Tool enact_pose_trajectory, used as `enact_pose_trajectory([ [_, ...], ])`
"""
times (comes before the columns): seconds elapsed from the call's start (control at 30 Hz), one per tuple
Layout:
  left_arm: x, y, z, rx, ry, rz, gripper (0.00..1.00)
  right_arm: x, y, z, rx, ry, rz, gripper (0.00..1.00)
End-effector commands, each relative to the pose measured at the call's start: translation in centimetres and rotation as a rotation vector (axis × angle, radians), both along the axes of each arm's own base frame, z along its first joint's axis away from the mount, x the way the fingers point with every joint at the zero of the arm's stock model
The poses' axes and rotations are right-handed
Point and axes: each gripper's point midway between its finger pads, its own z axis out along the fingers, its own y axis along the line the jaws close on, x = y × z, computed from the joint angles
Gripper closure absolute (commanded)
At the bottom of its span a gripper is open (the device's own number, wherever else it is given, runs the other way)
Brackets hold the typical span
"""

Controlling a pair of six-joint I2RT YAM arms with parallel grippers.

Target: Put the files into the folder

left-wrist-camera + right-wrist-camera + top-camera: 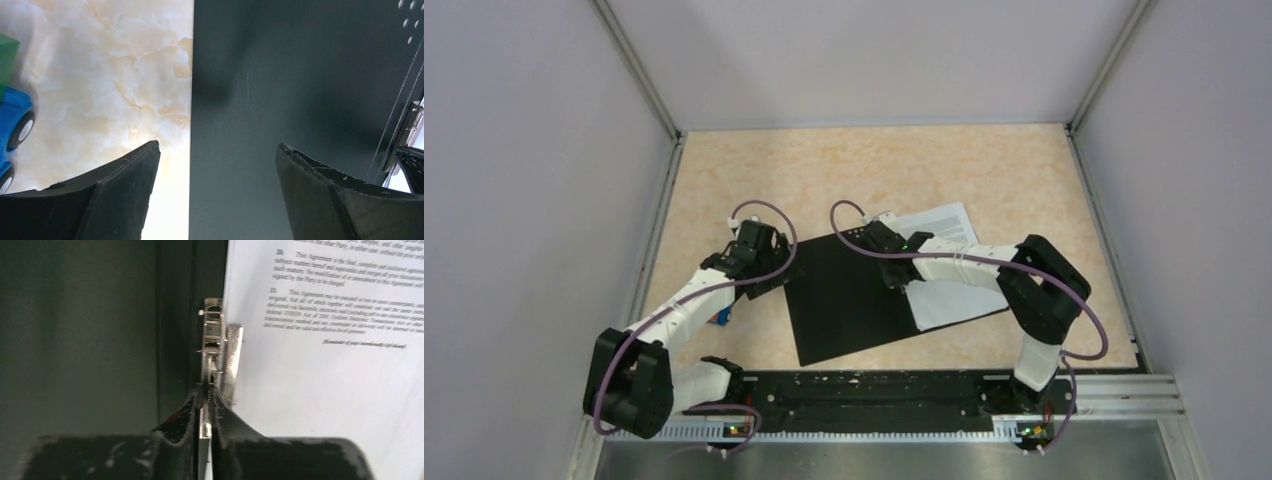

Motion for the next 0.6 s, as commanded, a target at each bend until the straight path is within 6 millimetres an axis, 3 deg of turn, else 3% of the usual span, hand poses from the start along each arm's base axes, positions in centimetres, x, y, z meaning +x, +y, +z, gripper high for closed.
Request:
enact_pose_trajectory([
  [0.0,0.6,-1.0,0.7,-0.07,-0.054,-0.019,0.09,-0.2,0.0,-1.0,-0.017,0.016,-0.049,1.0],
  [0.2,0.4,-2.7,0.7,-0.183,-0.06,-0.073,0.09,1.1,0.2,2.4,0.104,-0.007,-0.079,1.0],
  [0.57,0.1,-3.2,0.6,-0.22,-0.066,-0.112,0.09,2.5,-0.8,6.8,0.223,-0.037,-0.091,1.0],
])
